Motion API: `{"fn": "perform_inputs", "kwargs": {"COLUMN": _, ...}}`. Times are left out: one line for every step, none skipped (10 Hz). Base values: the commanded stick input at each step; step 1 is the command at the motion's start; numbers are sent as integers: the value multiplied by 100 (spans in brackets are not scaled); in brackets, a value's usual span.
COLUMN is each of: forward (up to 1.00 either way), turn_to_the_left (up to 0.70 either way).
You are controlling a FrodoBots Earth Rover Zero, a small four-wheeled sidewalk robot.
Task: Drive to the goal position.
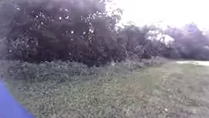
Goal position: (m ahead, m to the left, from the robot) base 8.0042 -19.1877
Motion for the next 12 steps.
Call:
{"fn": "perform_inputs", "kwargs": {"forward": 0, "turn_to_the_left": -70}}
{"fn": "perform_inputs", "kwargs": {"forward": 0, "turn_to_the_left": -70}}
{"fn": "perform_inputs", "kwargs": {"forward": 0, "turn_to_the_left": -70}}
{"fn": "perform_inputs", "kwargs": {"forward": 0, "turn_to_the_left": -70}}
{"fn": "perform_inputs", "kwargs": {"forward": 70, "turn_to_the_left": -35}}
{"fn": "perform_inputs", "kwargs": {"forward": 70, "turn_to_the_left": -35}}
{"fn": "perform_inputs", "kwargs": {"forward": 70, "turn_to_the_left": -35}}
{"fn": "perform_inputs", "kwargs": {"forward": 70, "turn_to_the_left": -35}}
{"fn": "perform_inputs", "kwargs": {"forward": 70, "turn_to_the_left": -35}}
{"fn": "perform_inputs", "kwargs": {"forward": 42, "turn_to_the_left": -49}}
{"fn": "perform_inputs", "kwargs": {"forward": 10, "turn_to_the_left": -65}}
{"fn": "perform_inputs", "kwargs": {"forward": 0, "turn_to_the_left": -16}}
